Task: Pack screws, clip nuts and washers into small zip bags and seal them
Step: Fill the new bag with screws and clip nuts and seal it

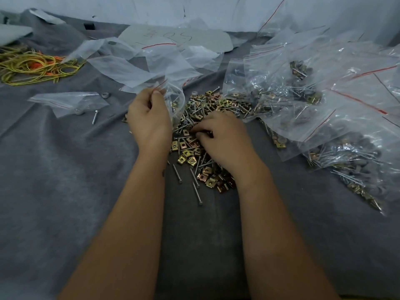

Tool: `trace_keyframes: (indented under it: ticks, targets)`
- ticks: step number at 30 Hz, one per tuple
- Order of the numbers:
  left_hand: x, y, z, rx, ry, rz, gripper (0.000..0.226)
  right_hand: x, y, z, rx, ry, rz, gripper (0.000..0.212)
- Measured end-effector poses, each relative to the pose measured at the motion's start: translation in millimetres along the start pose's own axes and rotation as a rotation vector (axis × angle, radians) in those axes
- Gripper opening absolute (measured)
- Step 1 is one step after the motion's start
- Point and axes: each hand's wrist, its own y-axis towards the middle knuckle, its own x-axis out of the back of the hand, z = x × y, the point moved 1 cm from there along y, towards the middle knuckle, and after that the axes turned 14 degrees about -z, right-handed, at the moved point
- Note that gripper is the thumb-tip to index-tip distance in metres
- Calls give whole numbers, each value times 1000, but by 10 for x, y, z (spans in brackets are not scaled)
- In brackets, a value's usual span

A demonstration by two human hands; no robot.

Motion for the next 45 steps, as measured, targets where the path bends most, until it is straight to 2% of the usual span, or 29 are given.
trace_keyframes:
  ticks: [5,9,13,21,26,34,39,45]
  targets:
    - [-6,9,-5,7,10,30,29,72,-35,-127,-178,-154,-98,32]
    - [-17,5,16,33,-7,37,31,57,-10,-29,-137,-94,-176,24]
    - [-33,-2,25,44,-10,39,30,-53,41,146,-33,-86,-116,22]
    - [-24,-18,58,115,-11,32,25,-101,154,236,-77,-139,8,26]
    - [-31,-29,46,122,4,48,29,-73,280,300,14,-274,62,19]
    - [-38,-31,45,99,20,46,31,-101,234,328,32,-274,75,17]
    - [-40,-29,48,87,30,58,32,-114,250,390,1,-283,66,3]
    - [-33,-36,42,97,22,54,28,-127,252,425,-2,-267,61,7]
